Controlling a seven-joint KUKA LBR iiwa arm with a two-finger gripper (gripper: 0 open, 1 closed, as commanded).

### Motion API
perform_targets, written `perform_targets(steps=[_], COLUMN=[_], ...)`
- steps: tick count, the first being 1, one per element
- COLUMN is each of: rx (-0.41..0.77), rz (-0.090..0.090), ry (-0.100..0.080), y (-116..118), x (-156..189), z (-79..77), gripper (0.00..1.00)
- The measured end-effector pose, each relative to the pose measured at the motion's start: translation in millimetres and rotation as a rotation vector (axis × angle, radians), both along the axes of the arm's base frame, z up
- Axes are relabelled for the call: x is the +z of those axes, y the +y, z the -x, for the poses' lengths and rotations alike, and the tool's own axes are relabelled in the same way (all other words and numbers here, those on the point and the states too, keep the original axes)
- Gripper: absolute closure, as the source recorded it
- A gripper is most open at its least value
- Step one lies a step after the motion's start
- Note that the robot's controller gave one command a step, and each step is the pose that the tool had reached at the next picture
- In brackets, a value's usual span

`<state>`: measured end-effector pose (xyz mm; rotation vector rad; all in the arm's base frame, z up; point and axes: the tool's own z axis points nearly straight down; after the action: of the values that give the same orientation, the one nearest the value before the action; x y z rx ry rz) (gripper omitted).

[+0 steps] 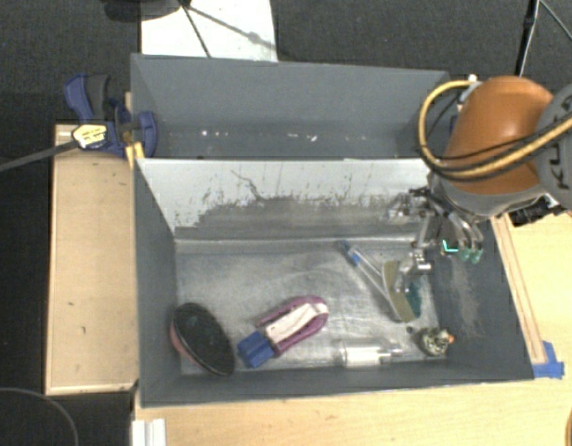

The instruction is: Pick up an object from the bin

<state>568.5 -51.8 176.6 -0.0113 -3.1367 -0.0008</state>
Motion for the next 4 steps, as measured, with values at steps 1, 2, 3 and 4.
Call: perform_targets(steps=[1,2,3,4], rx=[0.164,0.388,0.672,0.671], rz=[-0.001,-0.003,-0.003,-0.002], ry=[-0.001,-0.008,-0.005,-0.007], y=[11.9,100.2,129.5,128.7], x=[-100.3,-32.6,-90.5,-89.2], z=[23.1,67.5,67.7,66.9], gripper=[0.00,0.00,0.00,1.00])
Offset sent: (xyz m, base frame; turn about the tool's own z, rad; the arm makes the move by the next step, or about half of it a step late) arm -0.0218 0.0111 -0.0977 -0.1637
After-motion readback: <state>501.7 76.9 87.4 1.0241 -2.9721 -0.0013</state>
